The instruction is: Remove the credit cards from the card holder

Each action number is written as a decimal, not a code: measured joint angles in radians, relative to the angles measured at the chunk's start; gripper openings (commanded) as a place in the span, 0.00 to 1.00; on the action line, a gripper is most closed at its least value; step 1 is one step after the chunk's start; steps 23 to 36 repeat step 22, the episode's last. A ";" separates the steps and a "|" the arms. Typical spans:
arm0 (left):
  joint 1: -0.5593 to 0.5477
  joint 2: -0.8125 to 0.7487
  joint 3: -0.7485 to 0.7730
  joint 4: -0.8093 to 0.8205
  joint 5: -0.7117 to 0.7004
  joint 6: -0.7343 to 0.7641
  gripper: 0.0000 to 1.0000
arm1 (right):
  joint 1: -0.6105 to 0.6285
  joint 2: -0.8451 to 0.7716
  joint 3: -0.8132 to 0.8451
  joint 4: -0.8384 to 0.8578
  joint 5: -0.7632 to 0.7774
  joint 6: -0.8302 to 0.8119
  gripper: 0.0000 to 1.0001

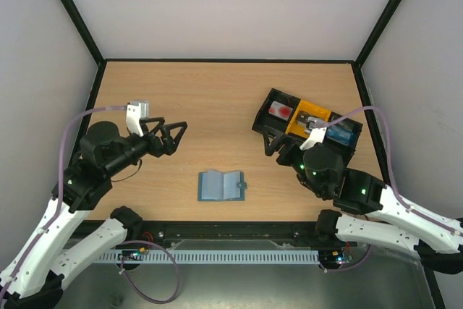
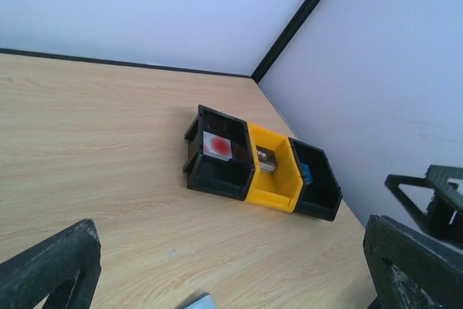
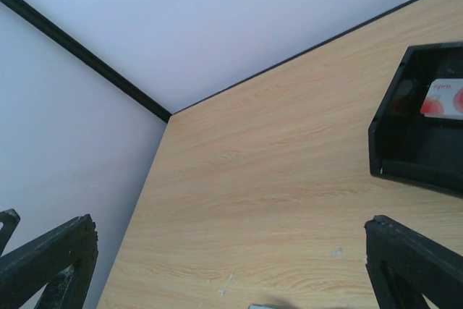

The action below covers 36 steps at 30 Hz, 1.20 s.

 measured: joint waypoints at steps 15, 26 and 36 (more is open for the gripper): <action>0.000 -0.039 -0.067 -0.030 -0.011 0.001 1.00 | 0.000 -0.077 0.009 -0.050 0.042 -0.024 0.98; 0.000 -0.061 -0.073 -0.027 -0.040 -0.015 1.00 | 0.000 -0.084 0.001 -0.052 0.042 -0.024 0.98; 0.000 -0.061 -0.073 -0.027 -0.040 -0.015 1.00 | 0.000 -0.084 0.001 -0.052 0.042 -0.024 0.98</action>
